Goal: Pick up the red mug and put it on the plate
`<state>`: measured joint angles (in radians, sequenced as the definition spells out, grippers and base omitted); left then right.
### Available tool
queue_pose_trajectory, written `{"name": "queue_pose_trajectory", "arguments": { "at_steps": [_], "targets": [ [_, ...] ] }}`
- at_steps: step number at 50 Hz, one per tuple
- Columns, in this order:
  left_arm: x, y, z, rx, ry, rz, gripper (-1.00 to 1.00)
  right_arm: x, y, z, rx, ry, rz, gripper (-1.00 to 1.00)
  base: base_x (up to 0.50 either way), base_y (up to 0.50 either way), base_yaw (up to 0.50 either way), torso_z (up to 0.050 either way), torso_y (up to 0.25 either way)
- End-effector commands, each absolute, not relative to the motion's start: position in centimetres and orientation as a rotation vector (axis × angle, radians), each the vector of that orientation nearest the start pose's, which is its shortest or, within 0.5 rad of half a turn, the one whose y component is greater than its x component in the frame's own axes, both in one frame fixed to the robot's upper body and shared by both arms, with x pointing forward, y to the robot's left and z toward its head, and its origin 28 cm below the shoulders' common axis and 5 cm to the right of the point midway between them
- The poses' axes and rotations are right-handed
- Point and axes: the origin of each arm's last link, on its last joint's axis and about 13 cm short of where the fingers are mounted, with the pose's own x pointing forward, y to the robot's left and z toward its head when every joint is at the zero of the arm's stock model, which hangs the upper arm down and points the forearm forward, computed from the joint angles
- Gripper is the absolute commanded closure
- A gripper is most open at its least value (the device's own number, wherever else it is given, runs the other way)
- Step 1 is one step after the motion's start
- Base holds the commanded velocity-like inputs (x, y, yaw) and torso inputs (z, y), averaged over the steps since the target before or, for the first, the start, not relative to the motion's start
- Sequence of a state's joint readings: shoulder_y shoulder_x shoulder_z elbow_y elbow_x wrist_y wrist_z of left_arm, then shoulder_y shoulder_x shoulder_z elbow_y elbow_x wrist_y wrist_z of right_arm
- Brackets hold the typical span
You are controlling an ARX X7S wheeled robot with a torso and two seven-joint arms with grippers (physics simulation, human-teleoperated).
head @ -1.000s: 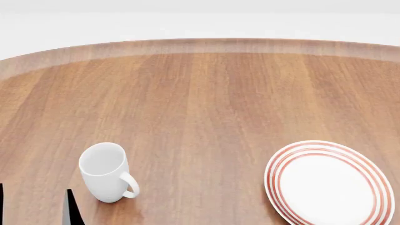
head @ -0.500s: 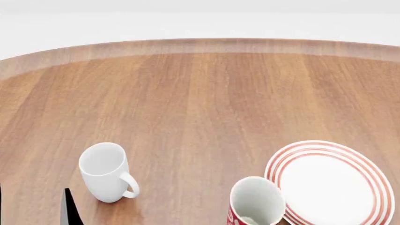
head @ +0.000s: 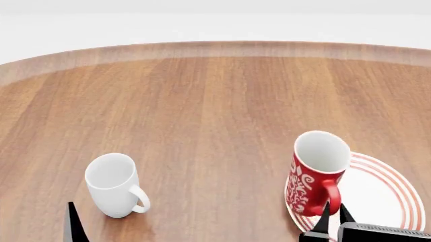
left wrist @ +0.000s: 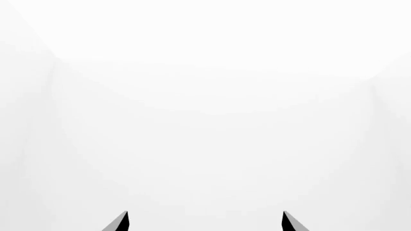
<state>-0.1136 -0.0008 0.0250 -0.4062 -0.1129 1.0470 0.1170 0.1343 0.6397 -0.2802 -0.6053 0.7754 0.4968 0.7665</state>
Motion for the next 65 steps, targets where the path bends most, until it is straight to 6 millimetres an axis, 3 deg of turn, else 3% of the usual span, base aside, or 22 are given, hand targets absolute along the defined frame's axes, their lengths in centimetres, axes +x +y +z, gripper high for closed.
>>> {"name": "queue_pose_trajectory", "arguments": {
  "at_steps": [1, 22, 36, 44, 47, 51, 65],
  "targets": [
    [22.3, 20.6, 2.5, -0.055, -0.763, -0.064, -1.0, 22.5, -13.9, 14.1, -0.051, 0.128, -0.274, 1.0, 0.0, 0.0, 0.0, 0.0, 0.0],
    [22.3, 20.6, 2.6, -0.057, -0.766, -0.056, -1.0, 25.5, -14.6, 16.1, -0.118, 0.131, -0.412, 1.0, 0.0, 0.0, 0.0, 0.0, 0.0],
    [22.3, 20.6, 2.6, -0.057, -0.766, -0.056, -1.0, 25.5, -14.6, 16.1, -0.118, 0.131, -0.412, 1.0, 0.0, 0.0, 0.0, 0.0, 0.0],
    [22.3, 20.6, 2.5, -0.059, -0.761, -0.057, -1.0, 26.1, -15.3, 16.3, -0.205, 0.12, -0.333, 1.0, 0.0, 0.0, 0.0, 0.0, 0.001],
    [22.3, 20.6, 2.6, -0.06, -0.763, -0.055, -1.0, 25.9, -15.6, 18.5, -0.215, 0.115, -0.281, 1.0, 0.0, 0.0, 0.0, 0.0, 0.0],
    [22.3, 20.6, 2.5, -0.059, -0.762, -0.054, -1.0, 27.9, -17.4, 18.5, -0.21, 0.136, -0.204, 1.0, 0.0, 0.0, 0.0, 0.0, 0.0],
    [22.3, 20.6, 2.4, -0.059, -0.755, -0.056, -1.0, 30.7, -20.7, 19.8, -0.204, 0.135, -0.157, 1.0, 0.0, 0.0, 0.0, 0.0, 0.0]
  ]
}}
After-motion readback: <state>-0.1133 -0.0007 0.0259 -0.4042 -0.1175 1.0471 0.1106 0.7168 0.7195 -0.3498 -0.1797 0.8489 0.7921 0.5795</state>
